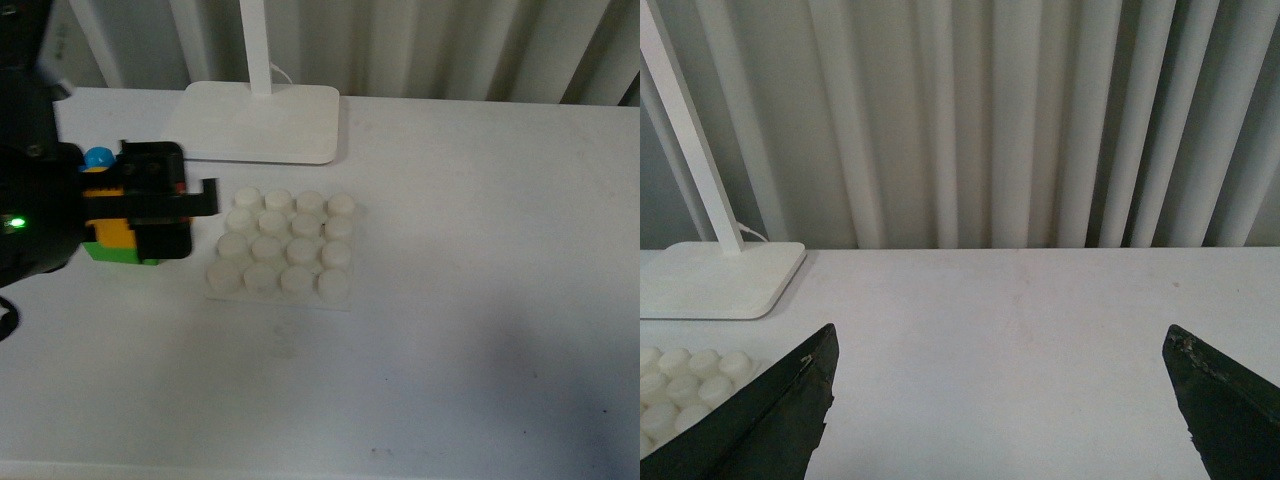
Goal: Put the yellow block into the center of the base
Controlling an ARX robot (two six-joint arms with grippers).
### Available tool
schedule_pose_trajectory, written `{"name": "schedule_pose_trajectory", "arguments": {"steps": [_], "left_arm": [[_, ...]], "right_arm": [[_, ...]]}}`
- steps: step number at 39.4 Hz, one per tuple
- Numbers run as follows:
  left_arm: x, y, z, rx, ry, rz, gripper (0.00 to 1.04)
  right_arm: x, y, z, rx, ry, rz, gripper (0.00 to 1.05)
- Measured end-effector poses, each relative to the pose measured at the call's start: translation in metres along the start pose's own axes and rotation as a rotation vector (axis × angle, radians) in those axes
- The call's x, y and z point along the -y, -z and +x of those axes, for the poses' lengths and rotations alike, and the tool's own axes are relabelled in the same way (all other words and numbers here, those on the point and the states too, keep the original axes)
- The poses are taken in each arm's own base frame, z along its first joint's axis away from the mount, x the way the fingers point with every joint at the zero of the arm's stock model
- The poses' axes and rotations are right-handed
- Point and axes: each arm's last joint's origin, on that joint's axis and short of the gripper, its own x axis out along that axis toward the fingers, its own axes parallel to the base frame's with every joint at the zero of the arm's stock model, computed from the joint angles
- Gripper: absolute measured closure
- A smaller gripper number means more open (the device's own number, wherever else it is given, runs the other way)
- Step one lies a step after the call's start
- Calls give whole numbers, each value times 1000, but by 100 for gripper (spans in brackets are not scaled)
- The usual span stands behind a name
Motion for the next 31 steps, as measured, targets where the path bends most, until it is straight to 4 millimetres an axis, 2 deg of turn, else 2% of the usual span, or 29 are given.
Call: {"name": "schedule_pose_trajectory", "arguments": {"steps": [13, 22, 31], "left_arm": [[55, -1, 13, -14, 43, 22, 39], [73, 7, 24, -39, 62, 49, 39], [82, 6, 34, -40, 67, 47, 39]], "right_arm": [[0, 0, 0, 0, 0, 0, 9], [0, 0, 0, 0, 0, 0, 9], [0, 0, 0, 0, 0, 0, 9]]}}
